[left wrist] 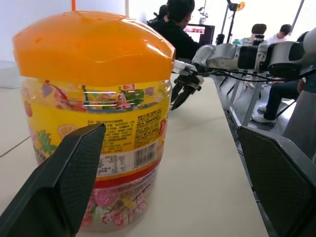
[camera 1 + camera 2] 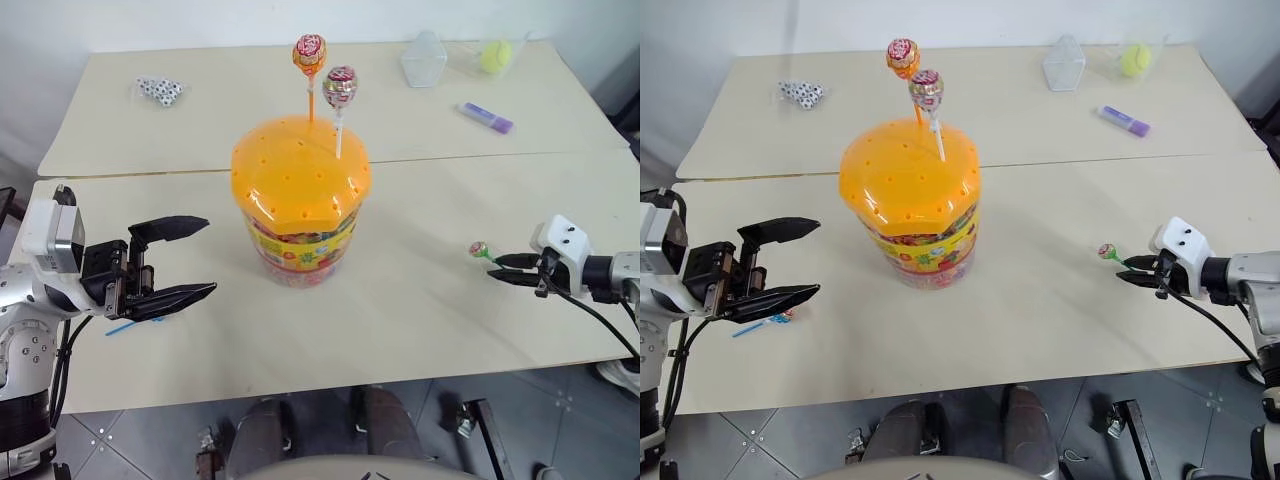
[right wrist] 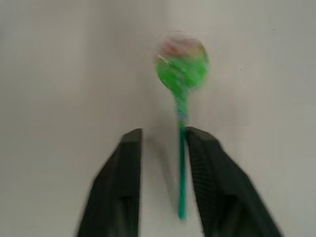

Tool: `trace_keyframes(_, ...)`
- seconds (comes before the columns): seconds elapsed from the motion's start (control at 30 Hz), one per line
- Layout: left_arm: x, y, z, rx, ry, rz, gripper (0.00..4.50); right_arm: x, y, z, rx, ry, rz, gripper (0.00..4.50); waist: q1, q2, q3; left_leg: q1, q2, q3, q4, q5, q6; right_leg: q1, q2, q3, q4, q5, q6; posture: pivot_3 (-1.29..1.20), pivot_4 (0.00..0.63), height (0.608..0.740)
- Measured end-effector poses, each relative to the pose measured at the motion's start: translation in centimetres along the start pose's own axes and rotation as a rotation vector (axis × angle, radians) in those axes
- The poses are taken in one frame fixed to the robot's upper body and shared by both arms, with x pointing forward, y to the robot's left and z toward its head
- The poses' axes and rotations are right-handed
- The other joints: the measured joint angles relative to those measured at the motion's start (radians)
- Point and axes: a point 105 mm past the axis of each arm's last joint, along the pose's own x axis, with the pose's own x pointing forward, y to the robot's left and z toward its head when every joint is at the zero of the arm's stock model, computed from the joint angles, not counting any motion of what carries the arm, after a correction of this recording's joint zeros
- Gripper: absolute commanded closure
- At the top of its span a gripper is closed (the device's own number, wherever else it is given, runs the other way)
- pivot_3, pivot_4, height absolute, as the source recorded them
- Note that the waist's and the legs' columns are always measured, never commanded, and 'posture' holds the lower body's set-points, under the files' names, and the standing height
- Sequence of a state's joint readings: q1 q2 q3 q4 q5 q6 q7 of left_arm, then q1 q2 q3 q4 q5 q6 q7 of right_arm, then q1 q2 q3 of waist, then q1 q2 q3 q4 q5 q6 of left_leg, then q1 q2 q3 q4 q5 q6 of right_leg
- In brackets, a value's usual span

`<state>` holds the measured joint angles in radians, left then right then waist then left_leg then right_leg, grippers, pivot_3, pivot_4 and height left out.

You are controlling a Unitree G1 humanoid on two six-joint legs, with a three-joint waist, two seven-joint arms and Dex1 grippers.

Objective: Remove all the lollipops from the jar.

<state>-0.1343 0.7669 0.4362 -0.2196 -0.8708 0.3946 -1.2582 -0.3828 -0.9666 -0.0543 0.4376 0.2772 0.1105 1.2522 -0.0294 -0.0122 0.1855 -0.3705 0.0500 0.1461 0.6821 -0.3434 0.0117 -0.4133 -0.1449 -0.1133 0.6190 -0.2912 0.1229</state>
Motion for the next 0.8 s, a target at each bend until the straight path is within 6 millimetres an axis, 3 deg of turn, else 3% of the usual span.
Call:
trace_keyframes(0.1,-0.4,0.3,0.7,-0.008,-0.038,0.037,0.0,-0.3,0.6,3.2,0.02,-0.207,0.052,1.15,0.002,0.0,0.0,0.0,0.0,-0.002,0.0,0.0,0.001,0.0,0.0,0.0,0.0,0.0,0.0,0.0,0.15,0.74)
trace_keyframes(0.2,-0.8,0.8,2.3,-0.051,-0.158,0.088,0.0,-1.3,1.7,9.9,0.014,-0.527,0.126,0.1,0.002,0.0,0.0,0.0,0.002,-0.006,0.001,-0.001,0.001,0.0,-0.001,0.0,0.001,0.0,0.0,0.0,0.15,0.74)
trace_keyframes(0.4,-1.6,1.6,4.4,-0.071,-0.289,0.16,0.0,-1.4,6.2,20.0,-0.075,-0.896,0.276,0.05,0.003,0.0,0.0,0.0,0.003,-0.007,0.001,-0.001,0.001,0.0,-0.002,-0.001,0.003,0.0,0.0,0.0,0.15,0.74)
trace_keyframes(0.5,-1.9,1.9,4.3,-0.089,-0.296,0.182,0.0,-0.9,8.0,22.2,-0.131,-0.909,0.352,0.05,0.006,0.0,0.0,-0.001,-0.001,-0.008,0.001,-0.002,0.001,0.0,-0.002,-0.002,0.003,0.0,0.0,0.0,0.15,0.74)
trace_keyframes(0.63,-1.8,2.0,3.8,-0.109,-0.287,0.171,0.0,2.8,9.5,24.5,-0.157,-0.871,0.384,0.05,0.001,0.0,0.0,-0.001,-0.001,-0.007,0.001,-0.003,0.001,-0.001,-0.002,-0.003,0.003,0.0,0.0,0.0,0.15,0.74)
trace_keyframes(0.73,-1.6,2.0,3.6,-0.114,-0.283,0.162,0.0,4.1,10.3,25.2,-0.167,-0.842,0.399,0.05,0.003,0.0,0.0,-0.002,-0.001,-0.006,0.001,-0.003,0.001,-0.002,-0.002,-0.004,0.004,0.0,0.0,0.0,0.15,0.74)
trace_keyframes(0.8,-1.5,2.0,3.4,-0.117,-0.285,0.163,0.0,4.9,10.7,25.4,-0.153,-0.819,0.427,0.45,0.002,0.0,0.0,-0.002,-0.001,-0.005,0.001,-0.003,0.001,-0.002,-0.002,-0.004,0.004,0.0,0.0,0.0,0.15,0.74)
